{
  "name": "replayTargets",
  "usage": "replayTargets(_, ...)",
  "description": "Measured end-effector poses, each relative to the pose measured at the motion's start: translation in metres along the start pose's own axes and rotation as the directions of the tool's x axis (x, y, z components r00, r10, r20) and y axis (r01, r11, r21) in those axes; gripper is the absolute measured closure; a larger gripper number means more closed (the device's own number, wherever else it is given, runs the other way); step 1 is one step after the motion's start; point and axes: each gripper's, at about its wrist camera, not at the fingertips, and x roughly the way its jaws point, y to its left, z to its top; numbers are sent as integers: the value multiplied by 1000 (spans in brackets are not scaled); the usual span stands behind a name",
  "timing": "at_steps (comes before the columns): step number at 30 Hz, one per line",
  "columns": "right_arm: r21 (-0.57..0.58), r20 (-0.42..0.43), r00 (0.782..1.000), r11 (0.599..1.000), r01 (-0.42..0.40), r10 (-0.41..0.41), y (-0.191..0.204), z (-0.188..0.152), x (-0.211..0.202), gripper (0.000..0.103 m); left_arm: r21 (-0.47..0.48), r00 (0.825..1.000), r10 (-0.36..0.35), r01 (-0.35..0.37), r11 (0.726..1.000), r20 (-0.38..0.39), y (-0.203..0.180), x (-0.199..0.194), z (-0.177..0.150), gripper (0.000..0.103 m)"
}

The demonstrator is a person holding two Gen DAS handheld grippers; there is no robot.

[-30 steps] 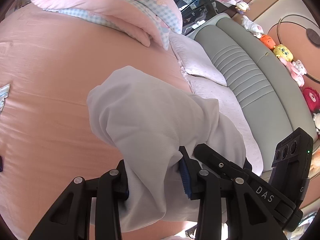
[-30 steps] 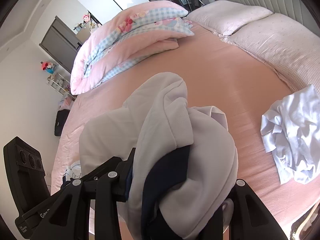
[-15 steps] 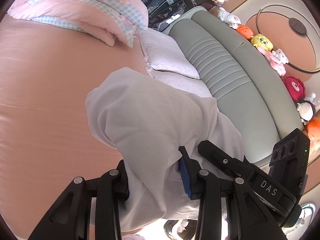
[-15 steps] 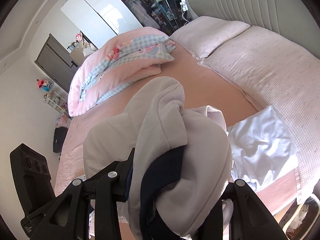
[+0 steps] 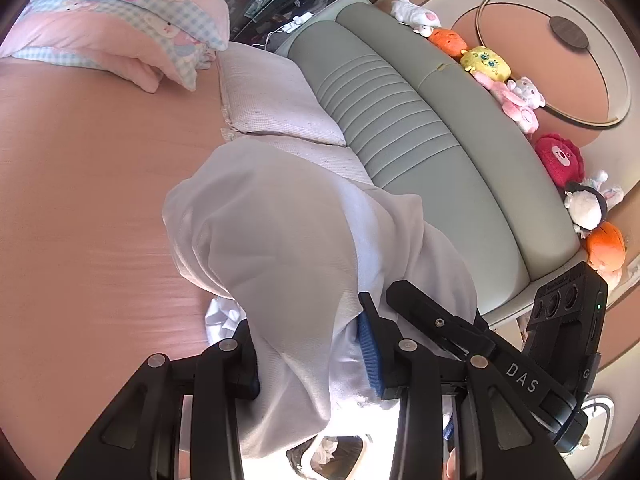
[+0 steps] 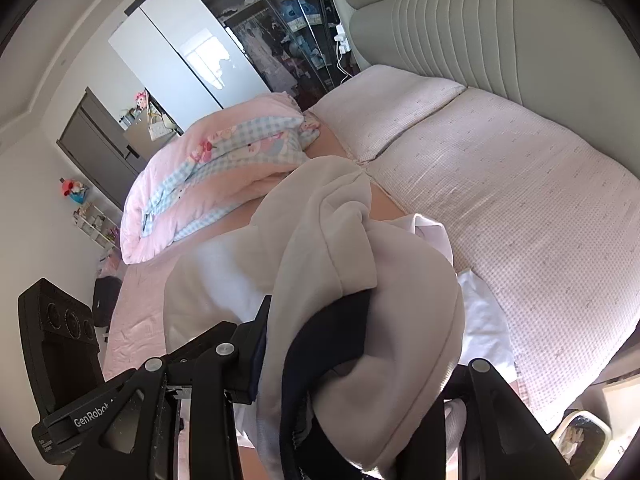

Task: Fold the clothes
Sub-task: 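Lift the shirt bundle with both grippers and carry it onto the white bedspread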

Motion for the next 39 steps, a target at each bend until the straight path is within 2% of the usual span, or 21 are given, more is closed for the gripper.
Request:
replayTargets(7,-14,20,999,999,33,-33,-20,25,-16,65,23,999,-41,41,999,-2,-30,19,13,68)
replayTargets(11,-8,34,998,999,52,-52,-38,35,-21,65,-4,996,-93,93,996,-7,-36,32,13,68)
replayTargets(16,20,21,998,998,65,-65,-64,35,-16,65,-38,993,-112,111,993,-43,-32,59,5,68)
replayTargets(22,31,-23,996,996,89,-89,-98,24,11,65,-100,990,-111,102,990,-90,-11,91,-10,68)
replayTargets(28,80,-103,991,992,97,-89,-131,7,46,65,-160,985,-108,86,983,-136,10,122,-24,68)
replayTargets(34,89,-155,983,990,112,-98,-152,-8,70,65,-200,982,-50,12,980,-185,34,133,-33,68)
replayTargets(39,69,-156,979,987,145,-133,-159,-11,77,65,-230,973,-12,-42,972,-231,52,141,-40,68)
